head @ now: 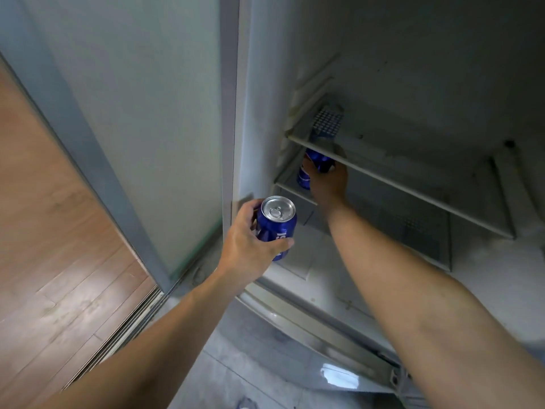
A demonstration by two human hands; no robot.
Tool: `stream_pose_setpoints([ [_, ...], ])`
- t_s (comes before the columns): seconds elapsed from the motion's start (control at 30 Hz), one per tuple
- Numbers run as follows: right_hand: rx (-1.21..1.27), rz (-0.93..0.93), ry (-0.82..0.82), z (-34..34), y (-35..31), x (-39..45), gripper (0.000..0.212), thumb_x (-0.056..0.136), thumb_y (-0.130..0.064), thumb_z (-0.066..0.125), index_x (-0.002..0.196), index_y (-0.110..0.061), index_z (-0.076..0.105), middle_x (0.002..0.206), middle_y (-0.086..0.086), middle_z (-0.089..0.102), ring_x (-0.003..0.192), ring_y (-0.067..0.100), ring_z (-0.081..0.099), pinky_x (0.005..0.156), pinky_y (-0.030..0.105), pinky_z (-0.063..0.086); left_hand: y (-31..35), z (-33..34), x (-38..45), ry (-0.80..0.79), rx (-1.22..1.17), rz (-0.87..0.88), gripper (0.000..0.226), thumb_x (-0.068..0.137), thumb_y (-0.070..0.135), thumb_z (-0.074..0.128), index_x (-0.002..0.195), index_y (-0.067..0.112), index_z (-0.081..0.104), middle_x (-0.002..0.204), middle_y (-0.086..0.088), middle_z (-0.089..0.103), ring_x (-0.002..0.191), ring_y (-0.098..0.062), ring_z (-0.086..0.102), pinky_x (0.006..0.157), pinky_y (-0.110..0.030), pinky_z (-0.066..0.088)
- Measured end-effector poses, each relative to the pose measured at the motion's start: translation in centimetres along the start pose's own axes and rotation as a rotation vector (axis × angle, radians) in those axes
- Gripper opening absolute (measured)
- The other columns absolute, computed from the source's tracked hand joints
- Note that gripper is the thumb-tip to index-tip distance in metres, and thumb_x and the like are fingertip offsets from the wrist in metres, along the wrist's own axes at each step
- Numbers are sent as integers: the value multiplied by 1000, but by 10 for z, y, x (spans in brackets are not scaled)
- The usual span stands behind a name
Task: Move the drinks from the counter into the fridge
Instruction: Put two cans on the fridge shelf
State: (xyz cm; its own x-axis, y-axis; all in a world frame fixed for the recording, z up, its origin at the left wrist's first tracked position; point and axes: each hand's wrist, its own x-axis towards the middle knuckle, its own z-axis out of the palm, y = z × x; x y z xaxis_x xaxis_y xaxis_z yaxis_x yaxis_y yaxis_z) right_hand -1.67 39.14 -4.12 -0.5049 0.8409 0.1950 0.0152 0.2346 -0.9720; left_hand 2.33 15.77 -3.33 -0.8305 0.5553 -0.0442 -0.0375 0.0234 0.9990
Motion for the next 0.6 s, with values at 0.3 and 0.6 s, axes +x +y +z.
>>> stream_pose_setpoints([
  [0.3, -160, 2, 139, 12, 14, 31, 26, 83, -9, 75, 100, -2, 57, 92, 5, 58, 87, 18, 58, 58, -4, 36, 4, 9, 1, 8, 18, -33, 76, 60, 16, 93, 118, 40, 51, 109, 22, 62, 101, 2, 61, 65, -7, 51],
  [0.6, -272, 106, -26, 1, 11, 53, 25, 93, -19, 66, 98, 5, 68, 85, 8, 65, 76, 15, 62, 48, 5, 43, 6, 11, 10, 15, 71, -75, 77, 63, 21, 92, 122, 39, 46, 114, 21, 58, 104, -7, 58, 60, -9, 51],
])
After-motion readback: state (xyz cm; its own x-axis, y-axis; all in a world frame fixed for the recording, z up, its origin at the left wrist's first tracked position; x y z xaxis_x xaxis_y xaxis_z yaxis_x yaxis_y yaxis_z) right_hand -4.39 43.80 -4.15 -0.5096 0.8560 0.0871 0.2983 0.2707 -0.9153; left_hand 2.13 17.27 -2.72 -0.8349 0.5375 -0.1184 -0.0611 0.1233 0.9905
